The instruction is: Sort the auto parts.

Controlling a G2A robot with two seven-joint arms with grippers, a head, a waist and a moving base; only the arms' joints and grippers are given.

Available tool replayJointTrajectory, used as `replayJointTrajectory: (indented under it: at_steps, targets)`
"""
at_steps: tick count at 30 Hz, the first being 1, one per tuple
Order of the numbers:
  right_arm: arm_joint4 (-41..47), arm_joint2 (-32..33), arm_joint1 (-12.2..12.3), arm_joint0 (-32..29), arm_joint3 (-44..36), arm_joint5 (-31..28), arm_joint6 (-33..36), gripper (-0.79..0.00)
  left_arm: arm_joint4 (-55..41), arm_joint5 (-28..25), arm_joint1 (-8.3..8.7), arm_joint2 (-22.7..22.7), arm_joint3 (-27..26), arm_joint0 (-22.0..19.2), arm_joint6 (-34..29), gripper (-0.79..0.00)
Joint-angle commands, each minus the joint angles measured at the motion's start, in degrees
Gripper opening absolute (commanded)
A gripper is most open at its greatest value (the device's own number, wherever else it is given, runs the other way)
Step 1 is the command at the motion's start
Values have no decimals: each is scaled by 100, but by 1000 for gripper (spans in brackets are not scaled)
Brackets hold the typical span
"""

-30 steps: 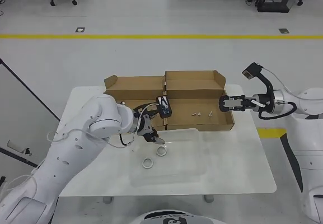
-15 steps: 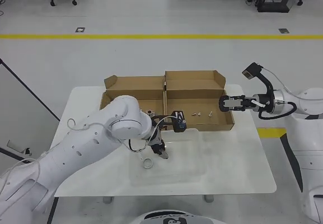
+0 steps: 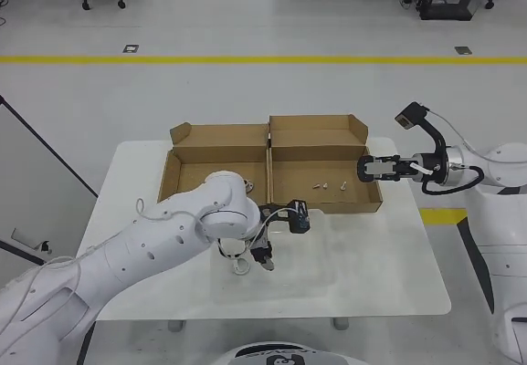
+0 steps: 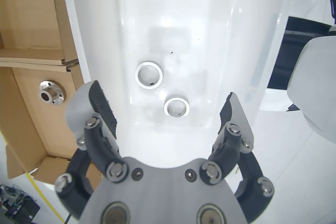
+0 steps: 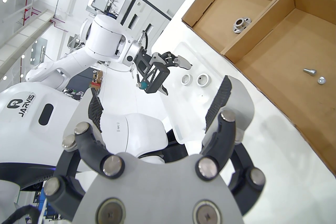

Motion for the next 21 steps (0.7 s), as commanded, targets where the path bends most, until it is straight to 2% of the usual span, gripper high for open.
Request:
replayJointTrajectory:
  at_steps: [1,3,8,11,12,14,21]
  targets:
    - [0,0,0,0,0,0,0,0,42,-27,-56,135,120,-55,-5,0]
    - [0,0,0,0,0,0,0,0,22,-53,-102,217,208,-85,21,-135]
    - [0,0,0,0,0,0,0,0,176,-63,-224,530,431,-222,31,-271]
    - [0,0,0,0,0,0,0,0,178,-106,-272,589,552,-243,74,-274]
    - [0,0,0,0,0,0,0,0,216,-118,-288,614,594,-251,91,-296]
    - [0,0,0,0,0,0,0,0,294,-117,-318,650,683,-252,118,-388]
    - [0,0,0,0,0,0,0,0,836,10,-415,743,863,-253,325,-416]
